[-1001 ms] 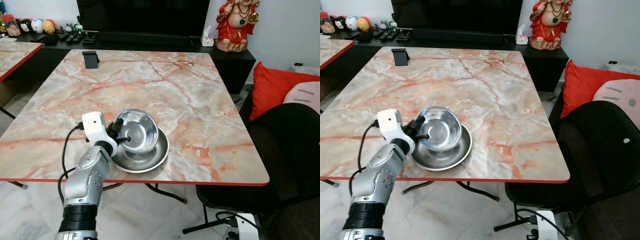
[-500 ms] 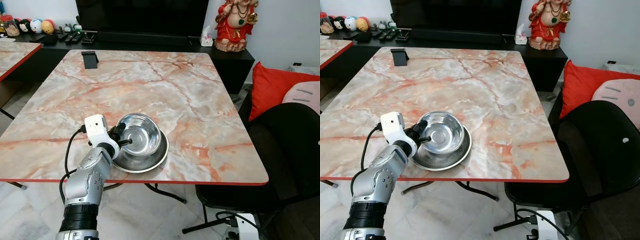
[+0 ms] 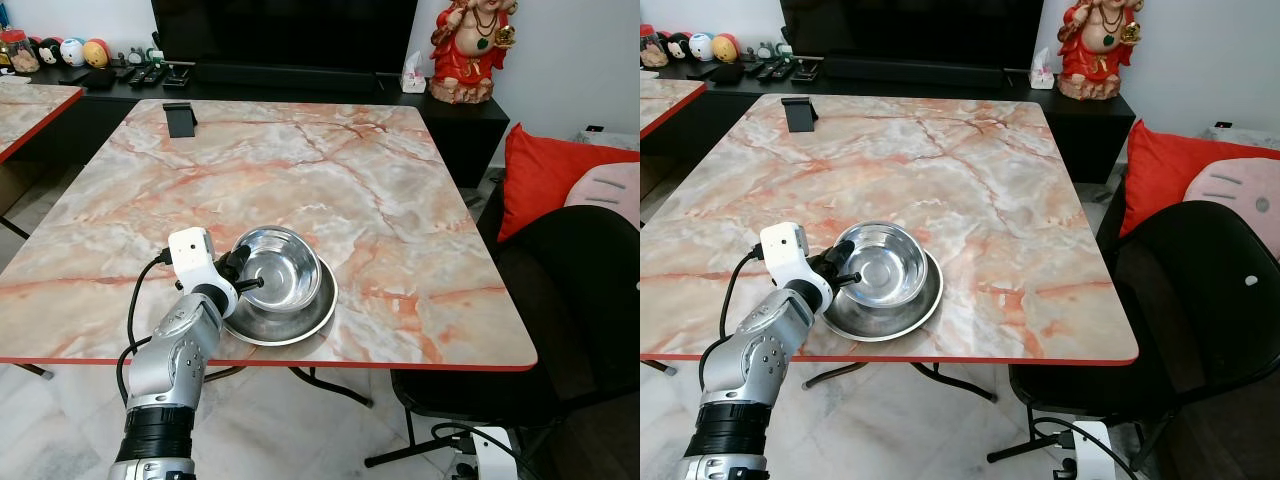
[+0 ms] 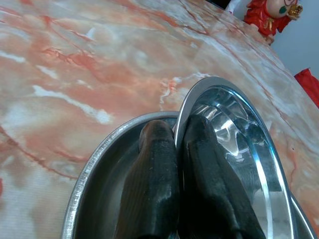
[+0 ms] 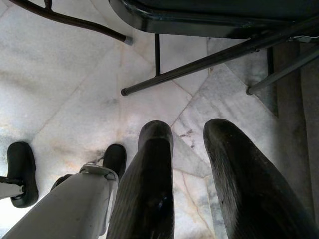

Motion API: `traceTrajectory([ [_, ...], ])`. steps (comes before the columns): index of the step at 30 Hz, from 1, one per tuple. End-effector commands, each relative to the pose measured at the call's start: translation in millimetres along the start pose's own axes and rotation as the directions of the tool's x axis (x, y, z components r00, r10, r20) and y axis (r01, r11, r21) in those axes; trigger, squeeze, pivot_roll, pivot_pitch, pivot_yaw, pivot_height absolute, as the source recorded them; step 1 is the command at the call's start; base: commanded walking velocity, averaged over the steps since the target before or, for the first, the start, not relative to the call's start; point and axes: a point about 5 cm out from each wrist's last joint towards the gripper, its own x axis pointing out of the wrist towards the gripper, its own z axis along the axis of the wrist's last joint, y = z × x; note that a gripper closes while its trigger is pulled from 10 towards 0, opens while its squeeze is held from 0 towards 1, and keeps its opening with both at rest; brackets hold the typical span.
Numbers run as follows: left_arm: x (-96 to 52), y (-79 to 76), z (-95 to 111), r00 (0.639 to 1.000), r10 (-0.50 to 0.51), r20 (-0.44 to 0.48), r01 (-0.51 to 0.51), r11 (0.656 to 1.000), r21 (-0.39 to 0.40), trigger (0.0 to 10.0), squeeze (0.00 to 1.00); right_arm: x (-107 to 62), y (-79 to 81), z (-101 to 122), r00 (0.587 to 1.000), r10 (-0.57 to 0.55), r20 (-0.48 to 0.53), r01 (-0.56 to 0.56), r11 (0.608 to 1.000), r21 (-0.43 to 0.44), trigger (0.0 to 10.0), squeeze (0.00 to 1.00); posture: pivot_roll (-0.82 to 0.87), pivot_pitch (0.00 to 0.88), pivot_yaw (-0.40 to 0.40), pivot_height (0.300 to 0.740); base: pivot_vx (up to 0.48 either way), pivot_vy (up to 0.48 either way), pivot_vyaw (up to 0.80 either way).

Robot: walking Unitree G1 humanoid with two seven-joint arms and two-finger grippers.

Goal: Setting the table

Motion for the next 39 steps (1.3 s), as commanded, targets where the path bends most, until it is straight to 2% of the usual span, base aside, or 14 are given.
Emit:
traceTrajectory([
  [1,2.7,-5.3,1.1,1.0,-0.022,-0.017,0.022,1.0,0.018,10.0,0.4,-0.2,-1.3,-1.3,1.0,-0.002,-0.008,0.002,1.0,0.001,10.0,0.0,0.09,0.0,-0.057,0.74,0.0,0.0,0.0],
  [2,2.9,-5.6,0.8,1.0,-0.024,-0.02,0.024,1.0,0.02,10.0,0.49,-0.2,-1.2,-1.0,1.0,-0.001,-0.008,0.001,1.0,0.001,10.0,0.0,0.09,0.0,-0.057,0.74,0.0,0.0,0.0],
  [3,2.8,-5.9,0.4,0.999,-0.024,-0.022,0.025,0.999,0.02,10.0,0.53,-0.2,-1.2,-0.9,1.0,-0.002,-0.007,0.002,1.0,0.002,10.0,0.0,0.09,0.0,-0.057,0.74,0.0,0.0,0.0],
  [5,2.4,-6.3,-0.3,0.999,-0.025,-0.023,0.025,0.999,0.02,10.0,0.54,-0.2,-1.2,-0.9,1.0,-0.002,-0.007,0.002,1.0,0.003,10.0,0.0,0.09,0.0,-0.057,0.74,0.0,0.0,0.0],
  [7,2.2,-6.9,-1.4,0.999,-0.024,-0.026,0.024,0.999,0.021,10.0,0.47,-0.2,-1.2,-0.8,1.0,-0.002,-0.007,0.002,1.0,0.003,10.0,0.0,0.09,0.0,-0.057,0.74,0.0,0.0,0.0],
  [8,2.2,-6.9,-1.4,0.999,-0.024,-0.026,0.024,0.999,0.021,10.0,0.47,-0.2,-1.2,-0.8,1.0,-0.002,-0.007,0.002,1.0,0.003,10.0,0.0,0.09,0.0,-0.057,0.74,0.0,0.0,0.0],
  [9,2.2,-6.8,-1.4,0.999,-0.022,-0.026,0.023,0.999,0.022,10.0,0.41,-0.1,-1.2,-0.8,1.0,-0.002,-0.007,0.002,1.0,0.003,10.0,0.0,0.09,0.0,-0.057,0.74,0.0,0.0,0.0],
  [10,2.3,-6.6,-1.4,0.999,-0.02,-0.027,0.021,0.999,0.024,10.0,0.15,-0.1,-1.2,-0.7,1.0,-0.001,-0.007,0.001,1.0,0.003,10.0,0.0,0.09,0.0,-0.058,0.74,0.0,0.0,0.0],
  [11,2.4,-6.0,-1.3,0.999,-0.016,-0.027,0.017,0.999,0.03,10.0,0.06,-0.1,-1.3,-0.7,1.0,-0.001,-0.008,0.001,1.0,0.002,10.0,0.0,0.09,0.0,-0.058,0.74,0.0,0.0,0.0],
  [19,3.1,2.2,3.6,1.0,0.009,-0.021,-0.007,0.997,0.075,10.0,0.05,-0.1,-1.4,-0.7,1.0,0.001,-0.009,-0.001,1.0,0.0,10.0,0.0,0.09,0.0,-0.059,0.74,0.0,0.0,0.0],
  [21,3.2,4.4,4.9,1.0,0.009,-0.015,-0.006,0.985,0.175,10.0,0.05,-0.1,-1.2,-0.9,1.0,0.006,-0.013,-0.006,1.0,-0.006,10.0,0.0,0.09,0.0,-0.059,0.74,0.0,0.0,0.0],
  [23,3.2,5.1,4.6,1.0,0.012,-0.015,-0.009,0.983,0.181,10.0,0.05,-0.1,-1.1,-0.9,1.0,0.007,-0.013,-0.007,1.0,-0.007,10.0,0.0,0.09,0.0,-0.059,0.74,0.0,0.0,0.0],
  [28,3.5,3.0,3.6,0.999,-0.017,-0.027,0.025,0.949,0.313,10.0,0.0,-0.1,-1.3,-0.6,1.0,0.007,-0.013,-0.007,1.0,-0.007,10.0,0.0,0.09,0.0,-0.061,0.74,0.0,0.0,0.0],
  [39,3.2,-2.7,-1.6,0.998,-0.053,-0.044,0.064,0.947,0.316,10.0,0.0,0.0,-1.3,-0.5,1.0,0.006,-0.012,-0.007,1.0,-0.008,10.0,0.0,0.09,0.0,-0.061,0.74,0.0,0.0,0.0],
])
